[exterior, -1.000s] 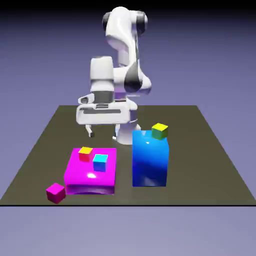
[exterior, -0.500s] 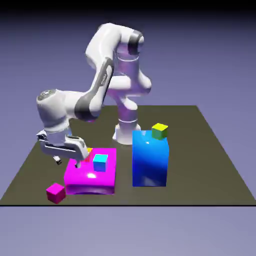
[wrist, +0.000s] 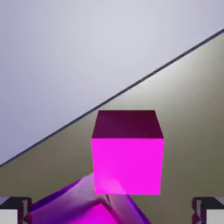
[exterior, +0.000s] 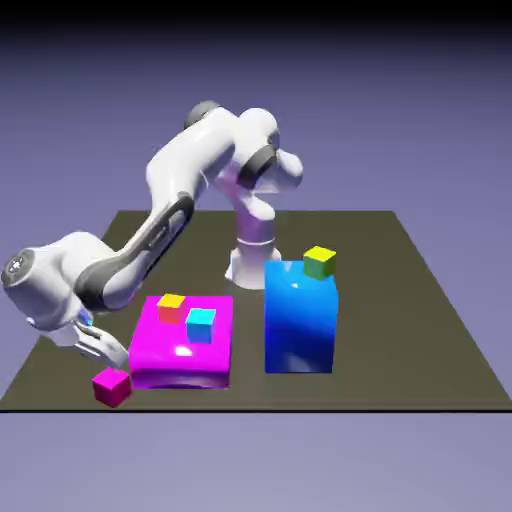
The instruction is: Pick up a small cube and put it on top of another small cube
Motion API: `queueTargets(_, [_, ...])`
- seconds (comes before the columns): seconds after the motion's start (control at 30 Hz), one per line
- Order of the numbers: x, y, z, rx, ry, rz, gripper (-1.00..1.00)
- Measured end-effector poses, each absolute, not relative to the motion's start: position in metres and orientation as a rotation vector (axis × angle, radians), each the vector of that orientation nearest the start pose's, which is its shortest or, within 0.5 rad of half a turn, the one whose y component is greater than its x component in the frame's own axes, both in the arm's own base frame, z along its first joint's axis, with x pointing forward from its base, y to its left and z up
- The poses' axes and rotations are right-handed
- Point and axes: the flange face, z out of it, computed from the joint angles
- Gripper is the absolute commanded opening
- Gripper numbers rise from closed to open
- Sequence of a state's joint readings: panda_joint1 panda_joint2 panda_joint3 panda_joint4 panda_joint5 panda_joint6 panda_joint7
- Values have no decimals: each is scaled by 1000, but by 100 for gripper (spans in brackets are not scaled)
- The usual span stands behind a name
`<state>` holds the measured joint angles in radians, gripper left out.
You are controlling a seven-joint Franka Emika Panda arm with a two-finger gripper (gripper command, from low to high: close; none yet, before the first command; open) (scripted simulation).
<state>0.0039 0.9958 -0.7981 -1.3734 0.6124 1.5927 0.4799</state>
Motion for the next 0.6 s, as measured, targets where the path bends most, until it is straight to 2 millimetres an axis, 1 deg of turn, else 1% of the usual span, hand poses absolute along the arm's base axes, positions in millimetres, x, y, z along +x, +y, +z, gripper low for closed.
queueTargets(0.1, [578,-350,177,-2409,1923,867,0])
queueTargets(0.13, [578,-350,177,-2409,1923,867,0])
queueTargets(0.23, [560,-339,125,-2409,1922,867,0])
queueTargets(0.27, [555,-336,114,-2409,1923,868,-100])
queueTargets(0.33, [555,-336,114,-2408,1923,867,-100])
queueTargets(0.43, [574,-348,165,-2407,1921,867,-100])
queueTargets(0.47, [578,-350,177,-2407,1923,867,-100])
queueTargets(0.5, [578,-350,177,-2407,1923,867,-100])
queueTargets(0.57, [594,-333,188,-2399,1857,834,-100])
queueTargets(0.6, [592,-326,196,-2414,1837,839,-100])
